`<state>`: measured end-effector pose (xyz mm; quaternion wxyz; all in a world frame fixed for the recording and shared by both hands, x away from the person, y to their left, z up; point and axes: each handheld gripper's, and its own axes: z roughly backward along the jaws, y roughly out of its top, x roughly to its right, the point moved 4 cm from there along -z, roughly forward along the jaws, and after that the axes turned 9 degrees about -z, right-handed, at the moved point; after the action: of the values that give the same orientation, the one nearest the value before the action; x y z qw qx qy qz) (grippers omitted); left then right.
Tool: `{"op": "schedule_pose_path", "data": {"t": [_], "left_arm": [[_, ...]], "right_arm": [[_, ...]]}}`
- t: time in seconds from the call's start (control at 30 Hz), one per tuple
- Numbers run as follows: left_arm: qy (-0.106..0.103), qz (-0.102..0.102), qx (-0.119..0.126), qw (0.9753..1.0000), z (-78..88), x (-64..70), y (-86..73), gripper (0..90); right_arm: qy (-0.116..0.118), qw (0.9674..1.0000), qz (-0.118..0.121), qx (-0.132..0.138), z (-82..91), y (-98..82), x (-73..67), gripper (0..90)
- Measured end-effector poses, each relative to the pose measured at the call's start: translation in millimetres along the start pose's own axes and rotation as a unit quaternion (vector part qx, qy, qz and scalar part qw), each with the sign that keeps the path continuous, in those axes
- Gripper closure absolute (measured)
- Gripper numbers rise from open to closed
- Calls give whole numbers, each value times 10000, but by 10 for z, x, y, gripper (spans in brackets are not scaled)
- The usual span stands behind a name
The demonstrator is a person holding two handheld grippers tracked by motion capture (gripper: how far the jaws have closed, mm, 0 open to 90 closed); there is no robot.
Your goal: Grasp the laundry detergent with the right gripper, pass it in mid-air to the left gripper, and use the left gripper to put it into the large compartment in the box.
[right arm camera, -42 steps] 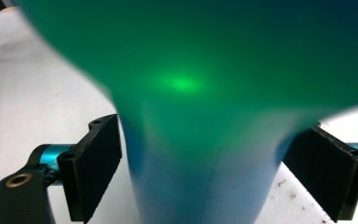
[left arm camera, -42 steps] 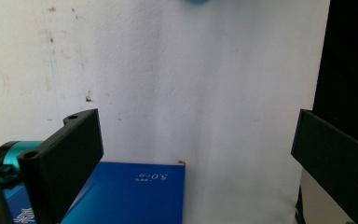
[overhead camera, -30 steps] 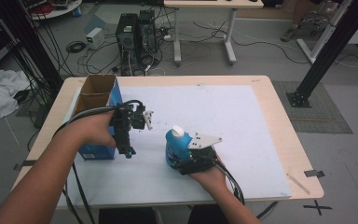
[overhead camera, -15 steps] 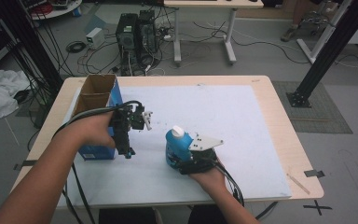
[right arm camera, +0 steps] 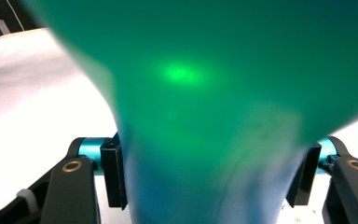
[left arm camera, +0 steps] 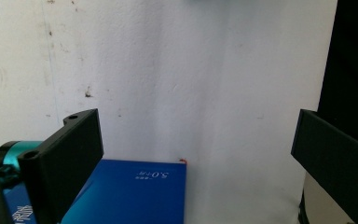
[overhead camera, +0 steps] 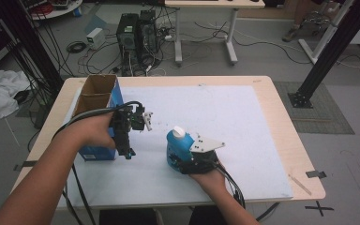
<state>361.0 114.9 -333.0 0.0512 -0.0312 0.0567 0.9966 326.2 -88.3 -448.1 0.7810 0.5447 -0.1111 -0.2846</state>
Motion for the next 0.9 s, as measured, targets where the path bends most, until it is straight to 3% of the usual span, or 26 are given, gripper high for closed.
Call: {"op": "schedule_pose_path", "data": {"t": [0.43, 0.9], "left_arm": [[-11, -2, -5, 10000, -24, -1, 5, 21], [-60, 4, 72, 10000, 14, 5, 46, 21]], "right_arm": [[66, 9999, 90, 47, 5, -2, -33, 422], [253, 9996, 93, 4, 21, 9, -23, 457]]}}
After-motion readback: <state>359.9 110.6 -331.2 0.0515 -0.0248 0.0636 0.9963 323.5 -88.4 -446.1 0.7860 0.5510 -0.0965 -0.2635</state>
